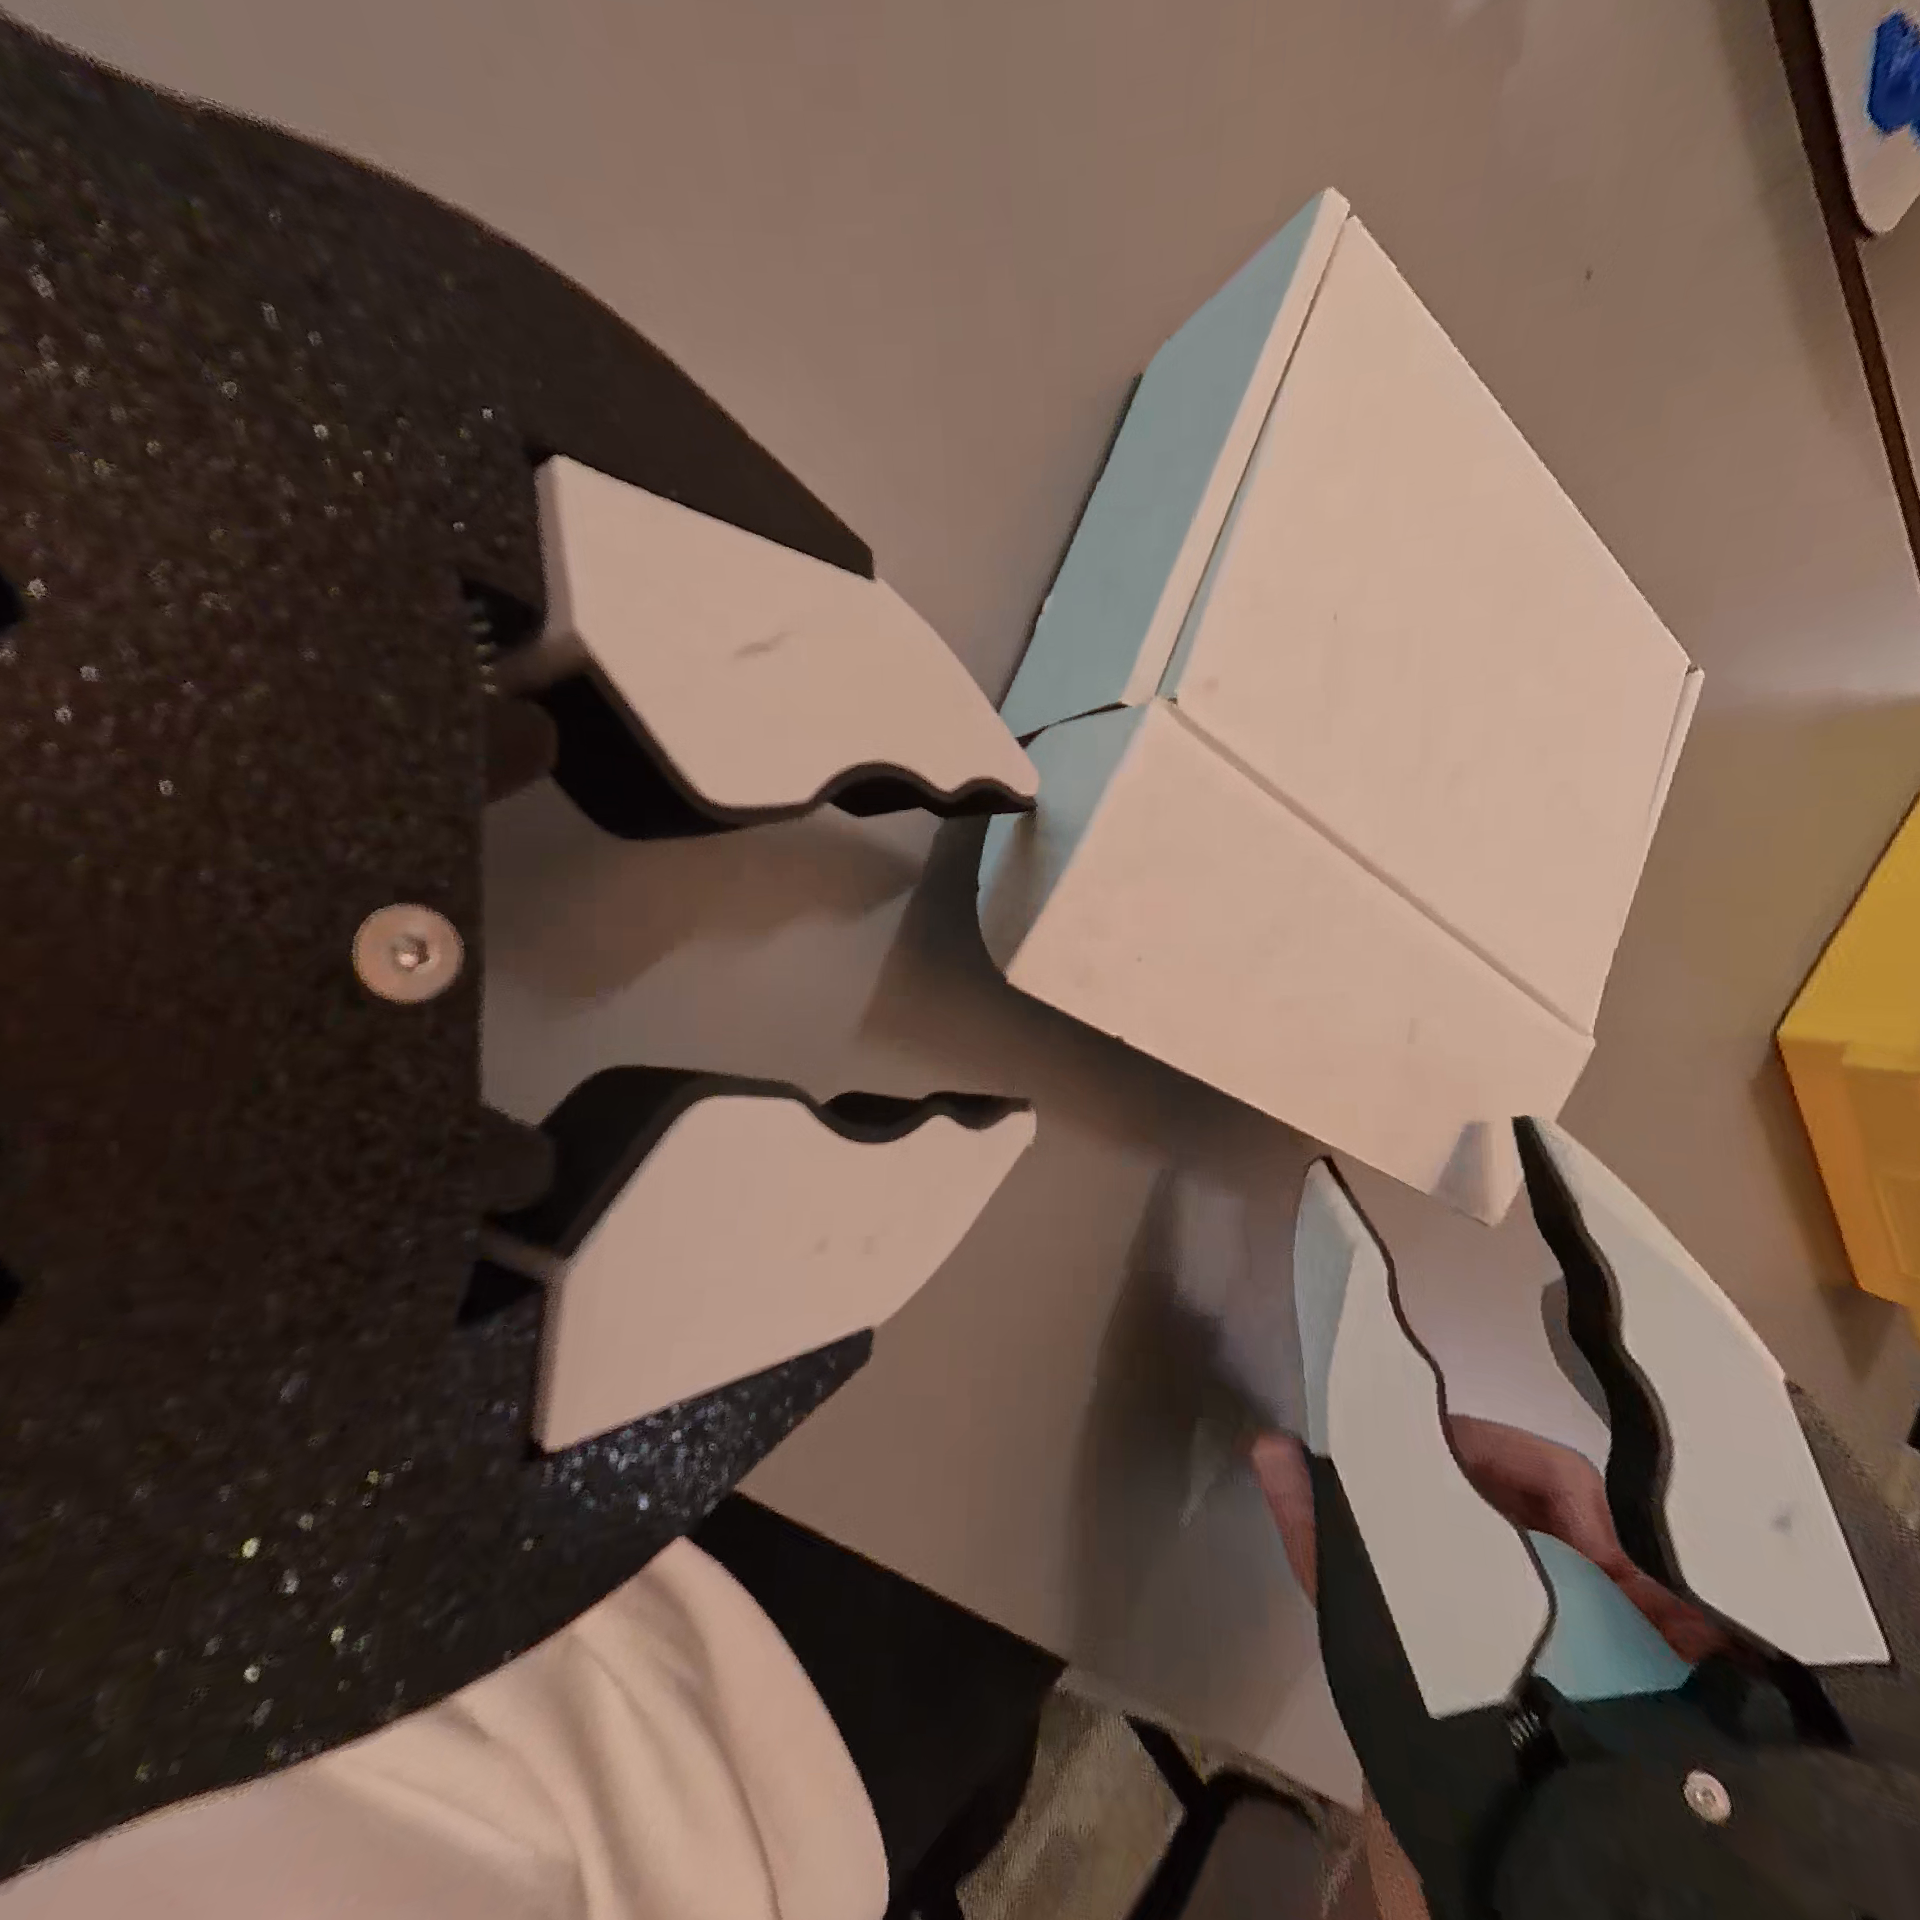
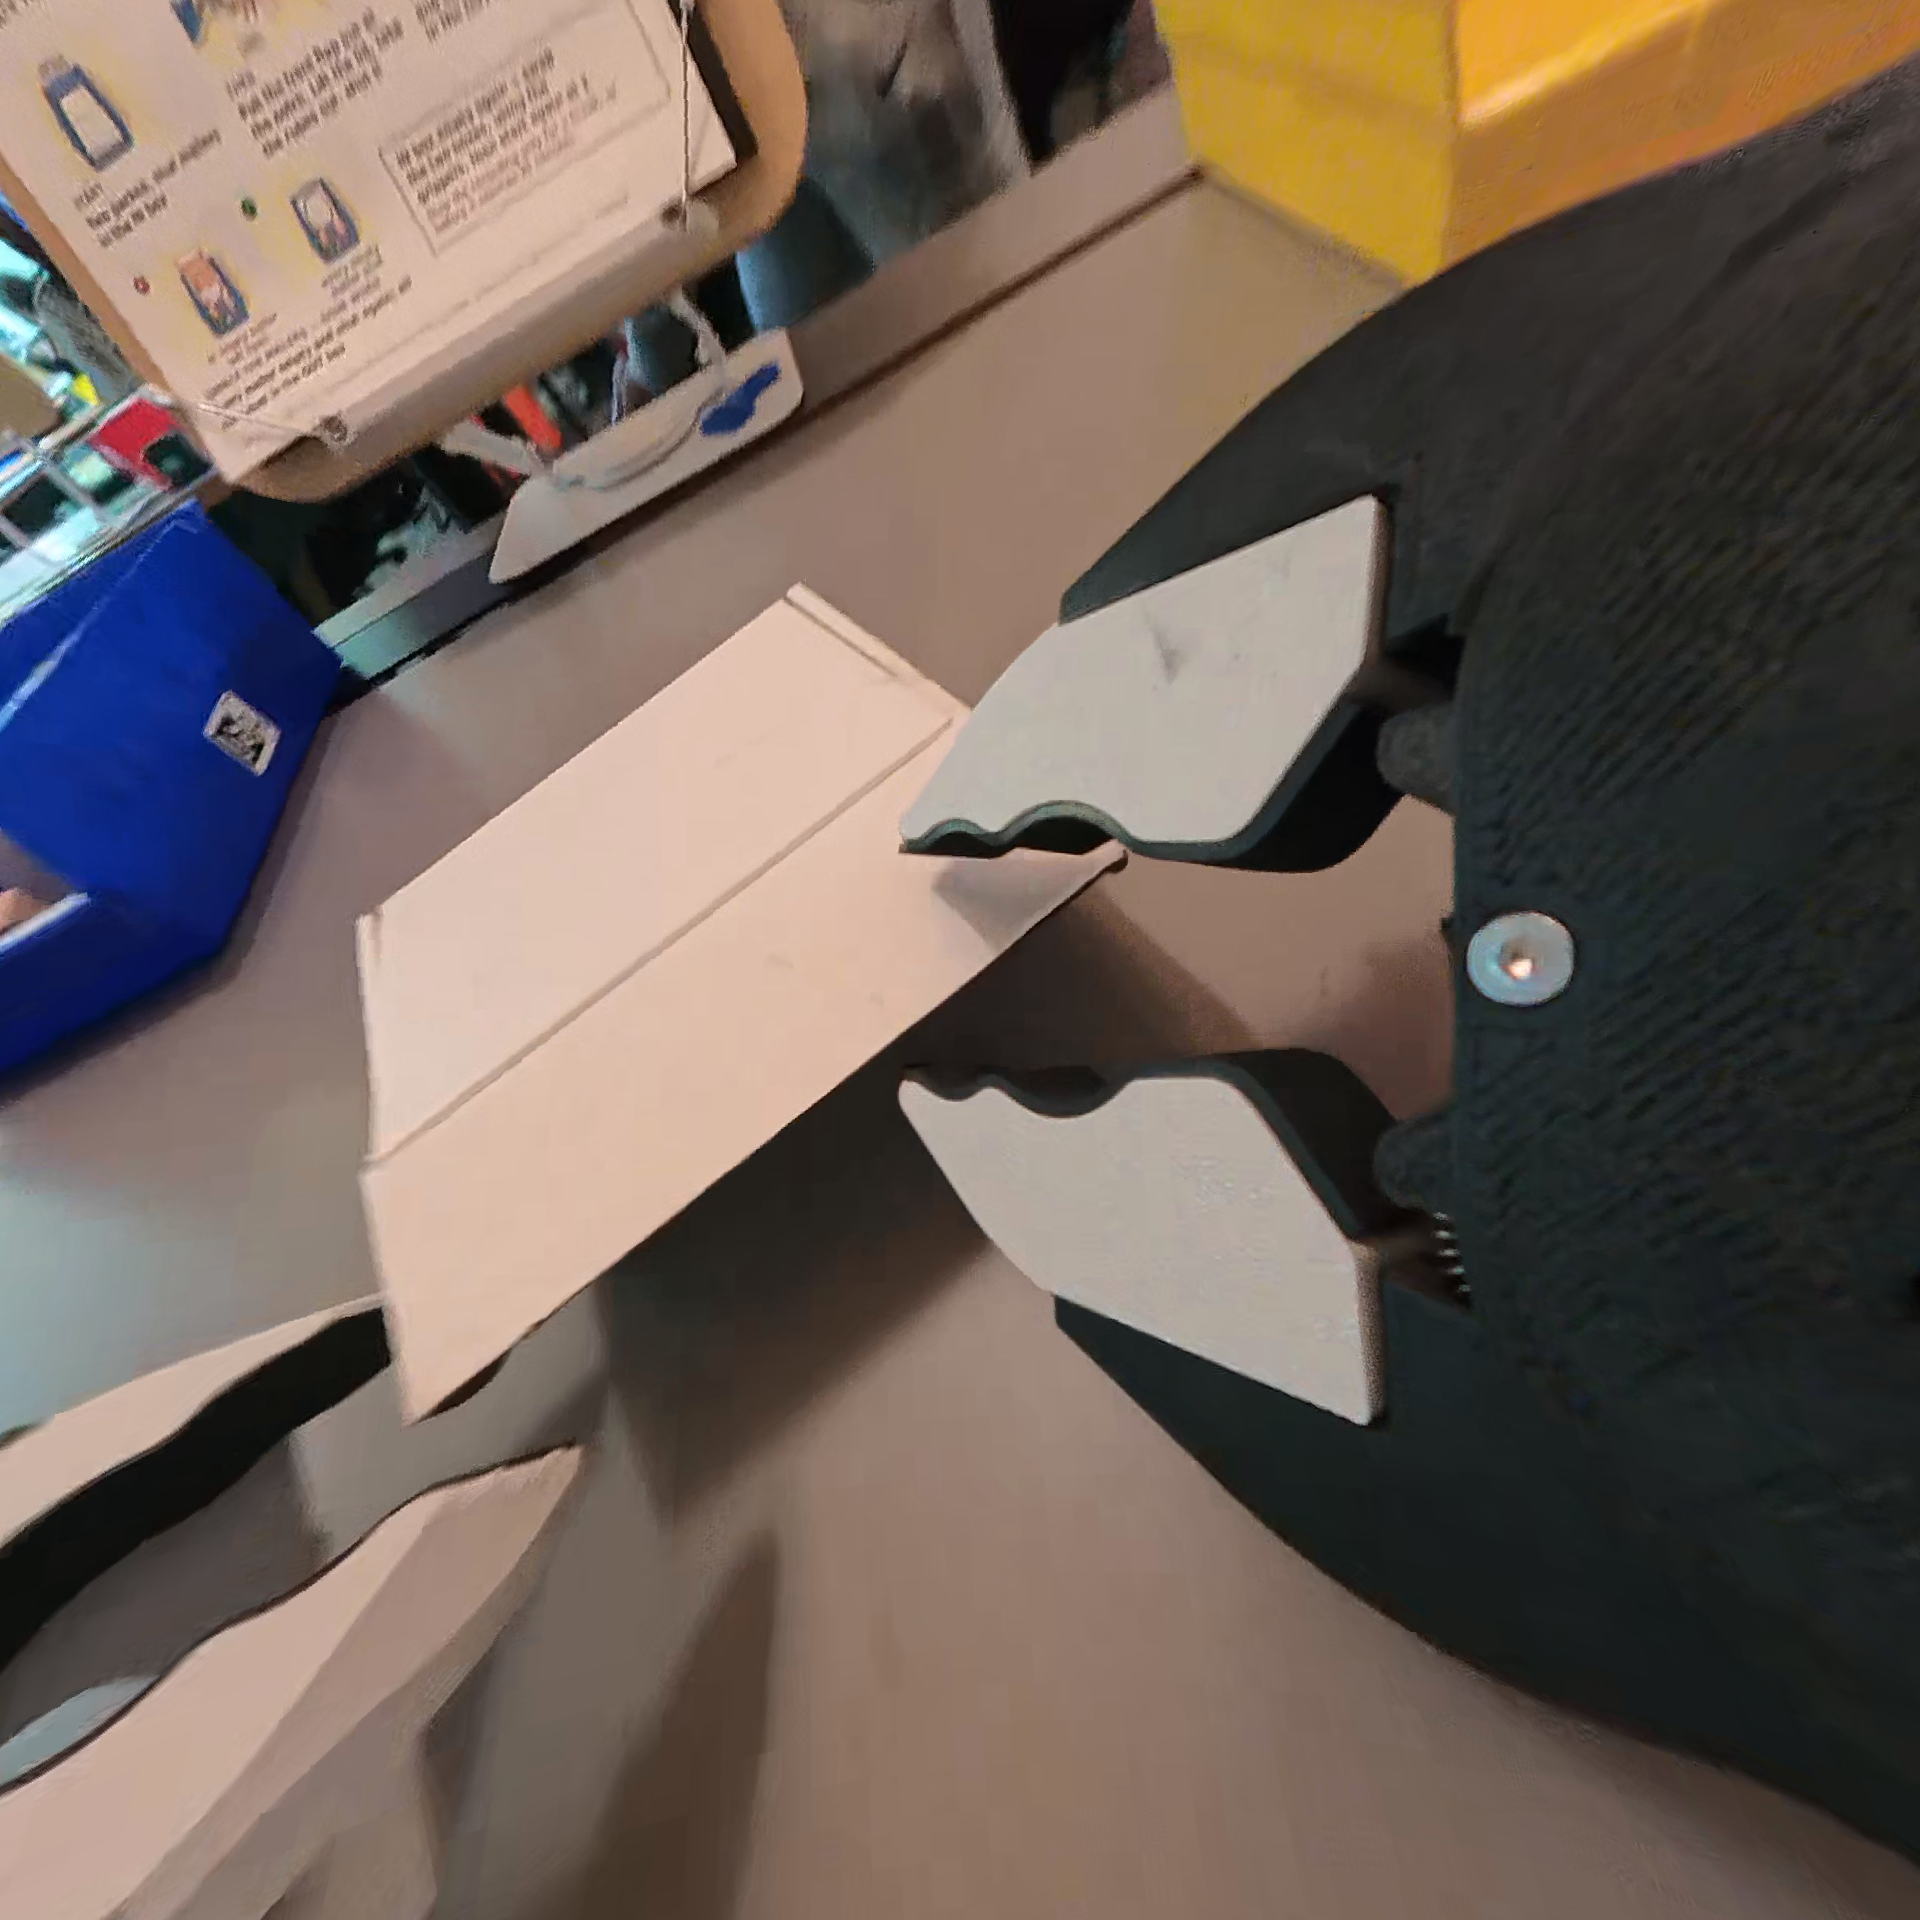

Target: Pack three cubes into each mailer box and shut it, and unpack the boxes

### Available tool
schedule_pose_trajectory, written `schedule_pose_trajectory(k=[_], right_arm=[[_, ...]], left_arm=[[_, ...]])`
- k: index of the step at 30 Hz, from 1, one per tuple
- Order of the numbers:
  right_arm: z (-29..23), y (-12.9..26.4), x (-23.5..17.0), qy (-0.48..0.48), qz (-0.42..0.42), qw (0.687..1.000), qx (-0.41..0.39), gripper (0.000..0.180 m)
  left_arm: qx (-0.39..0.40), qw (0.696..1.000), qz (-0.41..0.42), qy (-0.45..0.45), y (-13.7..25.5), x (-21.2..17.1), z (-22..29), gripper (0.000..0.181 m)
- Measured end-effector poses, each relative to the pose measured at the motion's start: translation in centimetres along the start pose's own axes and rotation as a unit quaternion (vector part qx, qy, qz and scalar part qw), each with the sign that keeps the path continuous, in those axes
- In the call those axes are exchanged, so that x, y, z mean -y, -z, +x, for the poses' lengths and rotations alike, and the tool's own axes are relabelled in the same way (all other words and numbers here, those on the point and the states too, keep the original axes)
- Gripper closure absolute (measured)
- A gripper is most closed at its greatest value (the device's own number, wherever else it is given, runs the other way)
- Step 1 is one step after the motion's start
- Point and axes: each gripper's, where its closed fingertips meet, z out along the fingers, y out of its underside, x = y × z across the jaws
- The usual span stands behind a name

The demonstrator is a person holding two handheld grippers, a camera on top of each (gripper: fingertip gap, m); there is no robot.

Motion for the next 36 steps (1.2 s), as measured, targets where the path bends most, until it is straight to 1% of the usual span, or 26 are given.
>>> schedule_pose_trajectory(k=[3,5,6,8,10,12,14,16,19,20,22,25,31,36], right_arm=[[-0.1,1.6,1.8,-0.069,0.051,0.995,0.052,0.13],[1.2,2.6,2.5,-0.119,0.072,0.989,0.045,0.129],[2.2,2.9,2.3,-0.153,0.068,0.985,0.034,0.128],[3.9,3.0,0.5,-0.226,0.029,0.974,0.015,0.124],[4.1,2.4,-1.5,-0.277,-0.012,0.961,0.027,0.118],[3.7,1.5,-2.4,-0.31,-0.025,0.949,0.052,0.119],[3.6,0.8,-2.5,-0.342,-0.015,0.937,0.068,0.123],[3.9,0.3,-2.8,-0.369,-0.013,0.927,0.062,0.133],[3.5,0.0,-2.5,-0.378,-0.004,0.922,0.082,0.15],[3.4,-0.1,-2.4,-0.377,-0.003,0.922,0.085,0.151],[3.4,-0.2,-2.3,-0.372,-0.005,0.924,0.084,0.152],[3.2,-0.2,-2.1,-0.375,-0.001,0.923,0.09,0.156],[3.2,-0.3,-2.1,-0.402,0.005,0.911,0.088,0.157],[3.2,-0.3,-2.1,-0.397,0.0,0.915,0.076,0.156]], left_arm=[[-0.029,0.999,0.006,0.021,0.3,0.3,0.1,0.13],[-0.044,0.998,0.013,0.041,0.7,0.7,0.1,0.129],[-0.044,0.997,0.016,0.055,0.9,0.8,0.0,0.129],[-0.025,0.996,0.023,0.088,1.1,1.1,-0.8,0.129],[-0.005,0.993,0.018,0.116,1.1,1.1,-1.5,0.128],[0.024,0.991,0.011,0.129,0.7,0.9,-2.5,0.12],[0.036,0.99,0.016,0.138,0.2,1.0,-3.2,0.114],[0.014,0.987,0.014,0.159,-0.2,1.0,-2.9,0.118],[-0.005,0.984,0.017,0.177,-0.5,1.1,-2.4,0.126],[-0.011,0.984,0.018,0.178,-0.5,1.2,-2.2,0.128],[-0.019,0.982,0.017,0.185,-0.6,1.1,-2.0,0.132],[-0.029,0.98,0.018,0.196,-0.6,1.1,-2.0,0.133],[-0.038,0.973,0.004,0.229,-0.4,1.0,-1.7,0.137],[-0.036,0.973,0.009,0.23,-0.6,1.1,-1.7,0.139]])
